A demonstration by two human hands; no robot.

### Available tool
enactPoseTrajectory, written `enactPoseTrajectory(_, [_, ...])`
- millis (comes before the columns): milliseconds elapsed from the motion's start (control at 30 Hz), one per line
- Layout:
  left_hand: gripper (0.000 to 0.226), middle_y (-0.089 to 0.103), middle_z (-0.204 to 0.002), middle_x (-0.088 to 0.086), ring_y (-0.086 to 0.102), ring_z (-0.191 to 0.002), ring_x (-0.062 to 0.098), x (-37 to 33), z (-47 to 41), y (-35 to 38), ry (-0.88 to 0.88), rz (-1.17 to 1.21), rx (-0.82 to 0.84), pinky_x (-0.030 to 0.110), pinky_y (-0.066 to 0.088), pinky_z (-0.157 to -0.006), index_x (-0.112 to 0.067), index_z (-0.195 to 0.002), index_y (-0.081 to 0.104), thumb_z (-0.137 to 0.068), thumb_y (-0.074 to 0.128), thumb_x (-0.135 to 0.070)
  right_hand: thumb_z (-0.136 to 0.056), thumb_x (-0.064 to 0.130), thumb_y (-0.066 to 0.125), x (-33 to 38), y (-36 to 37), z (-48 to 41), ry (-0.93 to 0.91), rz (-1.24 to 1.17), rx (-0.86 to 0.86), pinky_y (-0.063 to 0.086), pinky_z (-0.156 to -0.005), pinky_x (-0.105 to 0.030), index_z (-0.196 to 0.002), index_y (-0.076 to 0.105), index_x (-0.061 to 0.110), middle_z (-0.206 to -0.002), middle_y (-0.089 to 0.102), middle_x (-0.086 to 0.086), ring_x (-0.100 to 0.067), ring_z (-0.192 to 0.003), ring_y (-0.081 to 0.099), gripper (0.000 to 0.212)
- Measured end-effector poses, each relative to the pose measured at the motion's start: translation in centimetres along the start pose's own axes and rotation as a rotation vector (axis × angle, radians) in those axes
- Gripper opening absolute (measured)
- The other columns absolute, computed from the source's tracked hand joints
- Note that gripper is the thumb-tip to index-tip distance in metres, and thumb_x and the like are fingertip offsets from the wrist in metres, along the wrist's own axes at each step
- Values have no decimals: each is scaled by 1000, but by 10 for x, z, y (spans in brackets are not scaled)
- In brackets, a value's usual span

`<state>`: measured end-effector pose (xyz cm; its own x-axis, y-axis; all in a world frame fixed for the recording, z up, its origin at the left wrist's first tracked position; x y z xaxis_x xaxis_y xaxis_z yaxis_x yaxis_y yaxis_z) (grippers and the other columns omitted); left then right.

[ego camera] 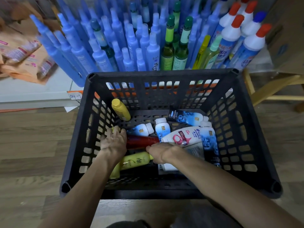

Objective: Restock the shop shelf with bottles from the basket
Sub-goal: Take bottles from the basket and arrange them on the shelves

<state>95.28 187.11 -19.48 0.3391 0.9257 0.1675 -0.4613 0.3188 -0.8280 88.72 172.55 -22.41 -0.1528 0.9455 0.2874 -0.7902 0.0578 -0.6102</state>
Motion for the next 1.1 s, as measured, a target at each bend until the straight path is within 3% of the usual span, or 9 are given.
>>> enactPoseTrajectory(100, [56, 35, -141, 3, 27, -135, 25, -2, -1, 0, 24, -45, -12, 44, 30, -110, -16, -140, 29, -91, 53, -25, -92, 11, 60, -2, 5, -2, -2, 8, -21, 44, -76, -35, -126, 49, 11, -120, 60, -10, -25, -100, 57, 36])
enactPoseTrajectory(233, [58, 41, -140, 3, 33, -134, 23, -2, 2, 0, 57, -94, 41, 42, 28, -112, -15, -138, 33, -89, 57, -35, -90, 16, 66, 1, 15, -9, 19, 78, -24, 40, -103, -41, -136, 44, 11, -134, 50, -10, -29, -123, 43, 52])
enactPoseTrajectory(433, [64, 48, -134, 4, 41, -127, 22, 0, 4, -1, 66, -62, 47, 39, 32, -108, -14, -133, 38, -82, 62, -45, -92, 22, 65, 1, 17, -14, 77, 183, -28, 35, -106, -43, -133, 53, 10, -137, 45, -10, -29, -126, 36, 45])
enactPoseTrajectory(633, [67, 57, -123, 3, 54, -116, 22, 2, 2, -3, 37, 93, 62, 38, 41, -102, -17, -128, 40, -75, 68, -48, -91, 35, 65, 0, 8, 1, 30, 31, -44, 37, -97, -36, -115, 64, 7, -120, 56, -10, -26, -114, 45, 37])
enactPoseTrajectory(733, [61, 63, -102, 2, 62, -96, 22, 9, 1, -23, -15, 413, 74, 31, 51, -78, -16, -110, 55, -61, 80, -43, -88, 34, 69, -1, -15, 19, 42, -124, -111, 46, -66, -31, -95, 64, 7, -89, 61, -7, -23, -80, 58, 28])
enactPoseTrajectory(800, [49, 60, -94, 1, 62, -95, 24, 9, 12, -50, -34, 454, 45, 29, 47, -73, -17, -99, 54, -64, 80, -39, -85, 32, 70, -1, -38, 41, 73, -237, -189, 37, -50, -28, -91, 59, 8, -77, 54, -4, -22, -66, 53, 28])
enactPoseTrajectory(967, [43, 68, -97, 6, 66, -95, 31, 15, 76, -157, -49, 405, -138, 34, 52, -77, -21, -99, 55, -66, 72, -43, -86, 29, 66, 6, -110, 143, 203, -230, -330, 33, -58, -34, -105, 46, 10, -71, 33, 3, -26, -76, 46, 33])
enactPoseTrajectory(1033, [47, 67, -100, 10, 64, -96, 33, 21, 113, -209, -44, 473, -166, 35, 49, -76, -16, -102, 53, -70, 71, -45, -88, 32, 64, 10, -141, 200, 273, -325, -396, 31, -54, -34, -122, 48, 8, -72, 34, 5, -25, -78, 45, 44])
enactPoseTrajectory(1100, [52, 66, -101, 9, 64, -96, 30, 24, 154, -266, -10, 534, -185, 35, 48, -75, -15, -109, 51, -71, 73, -44, -89, 35, 64, 19, -176, 262, 331, -402, -465, 34, -57, -34, -120, 46, 12, -82, 45, 0, -26, -78, 47, 42])
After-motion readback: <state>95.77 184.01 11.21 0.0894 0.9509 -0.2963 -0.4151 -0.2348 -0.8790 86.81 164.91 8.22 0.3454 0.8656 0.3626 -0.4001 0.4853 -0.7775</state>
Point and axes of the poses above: each hand's wrist, its own z-axis away from the middle knuckle, its own y-axis out of the palm, x = y × z, the point moved 3 cm from there along -z, towards the middle knuckle
